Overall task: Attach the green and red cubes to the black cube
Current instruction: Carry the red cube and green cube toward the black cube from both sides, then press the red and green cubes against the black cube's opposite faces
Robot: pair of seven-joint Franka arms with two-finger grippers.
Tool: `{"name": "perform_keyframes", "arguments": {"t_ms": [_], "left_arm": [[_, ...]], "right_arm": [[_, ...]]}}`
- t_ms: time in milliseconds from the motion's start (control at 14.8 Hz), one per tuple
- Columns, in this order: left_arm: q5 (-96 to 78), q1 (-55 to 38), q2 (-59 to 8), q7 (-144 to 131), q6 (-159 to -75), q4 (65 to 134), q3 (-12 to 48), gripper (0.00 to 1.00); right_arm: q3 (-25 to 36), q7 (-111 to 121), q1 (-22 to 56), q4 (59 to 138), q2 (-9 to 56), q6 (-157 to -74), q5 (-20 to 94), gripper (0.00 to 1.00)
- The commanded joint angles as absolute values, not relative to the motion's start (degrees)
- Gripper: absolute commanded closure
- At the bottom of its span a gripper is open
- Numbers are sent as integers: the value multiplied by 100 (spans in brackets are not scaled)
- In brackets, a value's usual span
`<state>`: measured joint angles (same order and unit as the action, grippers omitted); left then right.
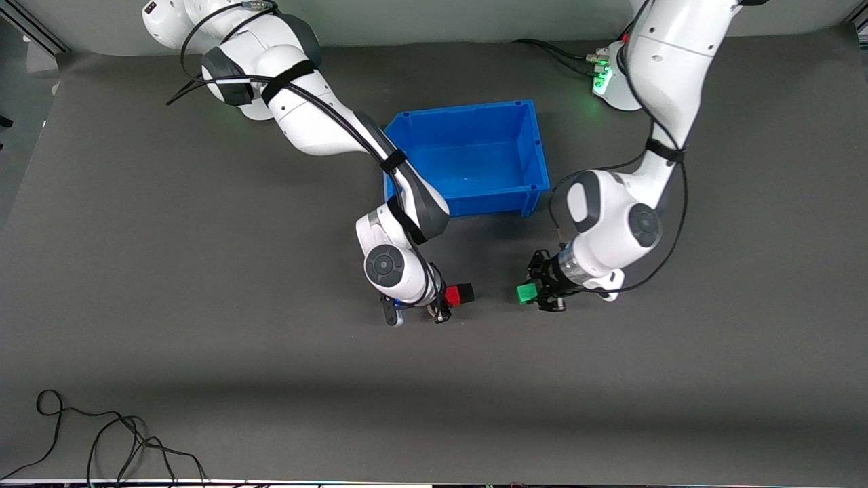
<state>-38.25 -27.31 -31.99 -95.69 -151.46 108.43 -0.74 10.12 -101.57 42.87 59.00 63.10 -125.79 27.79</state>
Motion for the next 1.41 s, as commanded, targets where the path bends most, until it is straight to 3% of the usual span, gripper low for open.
{"name": "perform_keyframes", "arguments": {"t_ms": [0, 674, 741, 808, 876, 943, 1078, 1347], "left_arm": [[-3876, -3049, -3444, -9773, -15503, 10732, -149, 100], [-3867, -3516, -3727, -9765, -15733, 10591, -149, 100], [-3867, -3542, -3718, -9756, -15732, 10582, -141, 98], [-3867, -3568, -3718, -9756, -15741, 10565, -141, 95], [-3867, -3577, -3726, -9756, -15741, 10556, -149, 91], [-3867, -3577, -3718, -9721, -15750, 10556, -149, 72], [-3806, -3568, -3718, -9686, -15750, 10556, -158, 0], [-3736, -3341, -3604, -9467, -15645, 10547, -220, 0]], "right_arm": [[862, -10476, 4280, 5669, 6451, -12674, 2716, 100], [747, -10767, 4280, 5634, 6565, -13034, 2716, 100], [756, -10749, 4298, 5634, 6565, -13034, 2664, 54], [765, -10740, 4315, 5634, 6565, -13034, 2654, 25], [765, -10732, 4315, 5642, 6539, -13025, 2585, 13], [756, -10731, 4307, 5643, 6504, -12991, 2427, 3], [756, -10670, 4298, 5643, 6434, -12816, 2338, 1], [808, -9706, 4157, 5940, 5776, -12147, 2338, 0]]}}
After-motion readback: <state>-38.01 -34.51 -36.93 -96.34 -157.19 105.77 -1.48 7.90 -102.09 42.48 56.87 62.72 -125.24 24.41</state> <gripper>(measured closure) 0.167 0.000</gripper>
